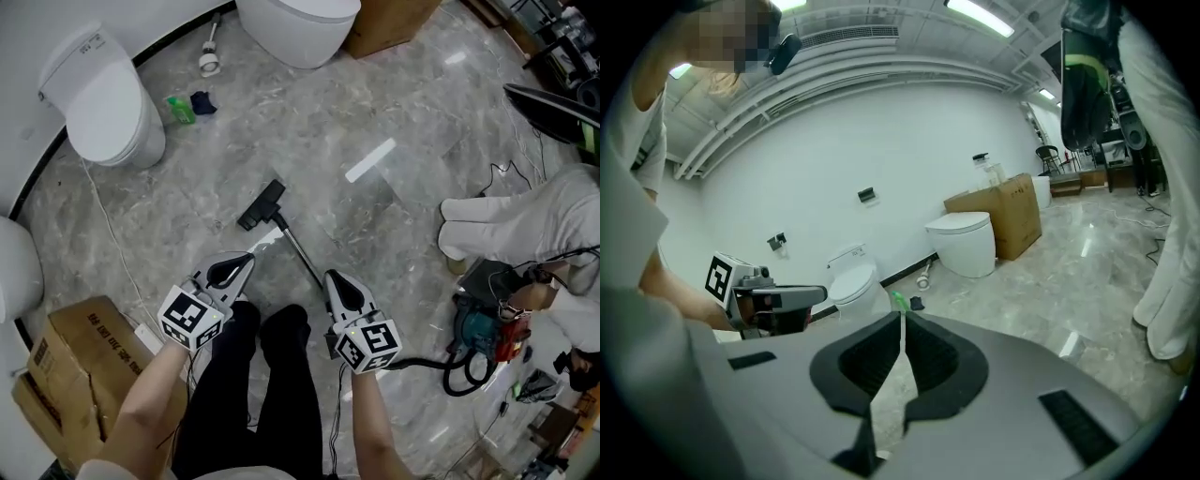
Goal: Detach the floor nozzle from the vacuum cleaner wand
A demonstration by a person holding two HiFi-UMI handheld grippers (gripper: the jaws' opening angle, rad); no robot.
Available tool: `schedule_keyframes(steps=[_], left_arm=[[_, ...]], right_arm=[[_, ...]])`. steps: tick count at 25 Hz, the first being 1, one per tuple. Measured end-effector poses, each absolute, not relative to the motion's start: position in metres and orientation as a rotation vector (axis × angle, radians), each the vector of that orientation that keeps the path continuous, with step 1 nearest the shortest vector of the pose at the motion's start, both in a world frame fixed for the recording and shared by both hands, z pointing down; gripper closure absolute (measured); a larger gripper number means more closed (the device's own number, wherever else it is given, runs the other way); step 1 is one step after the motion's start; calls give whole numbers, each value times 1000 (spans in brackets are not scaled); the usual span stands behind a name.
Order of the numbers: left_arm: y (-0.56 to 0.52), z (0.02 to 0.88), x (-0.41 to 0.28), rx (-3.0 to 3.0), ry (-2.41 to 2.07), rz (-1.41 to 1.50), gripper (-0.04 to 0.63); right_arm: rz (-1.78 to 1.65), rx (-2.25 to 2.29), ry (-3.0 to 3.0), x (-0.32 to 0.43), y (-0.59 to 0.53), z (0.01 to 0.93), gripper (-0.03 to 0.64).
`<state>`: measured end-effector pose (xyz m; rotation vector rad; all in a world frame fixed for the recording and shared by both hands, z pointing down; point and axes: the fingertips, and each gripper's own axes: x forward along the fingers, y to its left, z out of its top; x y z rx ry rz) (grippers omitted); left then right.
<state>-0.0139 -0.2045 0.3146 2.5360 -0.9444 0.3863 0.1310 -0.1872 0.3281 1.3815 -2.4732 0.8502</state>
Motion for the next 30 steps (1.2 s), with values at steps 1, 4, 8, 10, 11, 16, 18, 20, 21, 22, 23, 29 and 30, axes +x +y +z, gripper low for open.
schedule_keyframes(steps=[1, 4, 8, 10, 11, 16, 18, 20, 21, 22, 23, 29, 30], left_arm=[[-208, 333, -16, 2540, -944, 399, 591], [-214, 395, -25, 2528, -945, 423, 591], [-222, 491, -41, 2487, -961, 466, 592], [-225, 536, -47, 2480, -972, 492, 591], [-229, 556, -50, 2480, -978, 496, 591], [-255, 646, -54, 2502, -983, 479, 591], [-263, 680, -50, 2526, -968, 473, 591], [-271, 714, -44, 2555, -942, 473, 591], [-273, 731, -40, 2574, -922, 478, 591], [-275, 748, -36, 2596, -898, 487, 591], [-277, 764, -32, 2617, -870, 498, 592], [-278, 840, -12, 2728, -615, 622, 588], [-277, 848, -10, 2755, -590, 663, 580]], right_arm=[[841, 1390, -2467, 131, -191, 346, 598], [805, 1409, -2451, 131, -201, 404, 598], [841, 1466, -2441, 134, -214, 483, 598], [848, 1485, -2439, 136, -216, 520, 598], [842, 1486, -2439, 137, -218, 538, 598], [805, 1393, -2446, 134, -228, 634, 598], [796, 1342, -2443, 133, -232, 670, 597], [798, 1282, -2441, 131, -235, 707, 597], [801, 1248, -2440, 130, -236, 726, 597], [804, 1214, -2441, 128, -237, 743, 597], [804, 1180, -2443, 125, -239, 760, 597], [757, 996, -2433, 110, -247, 839, 544], [760, 964, -2423, 108, -246, 849, 507]])
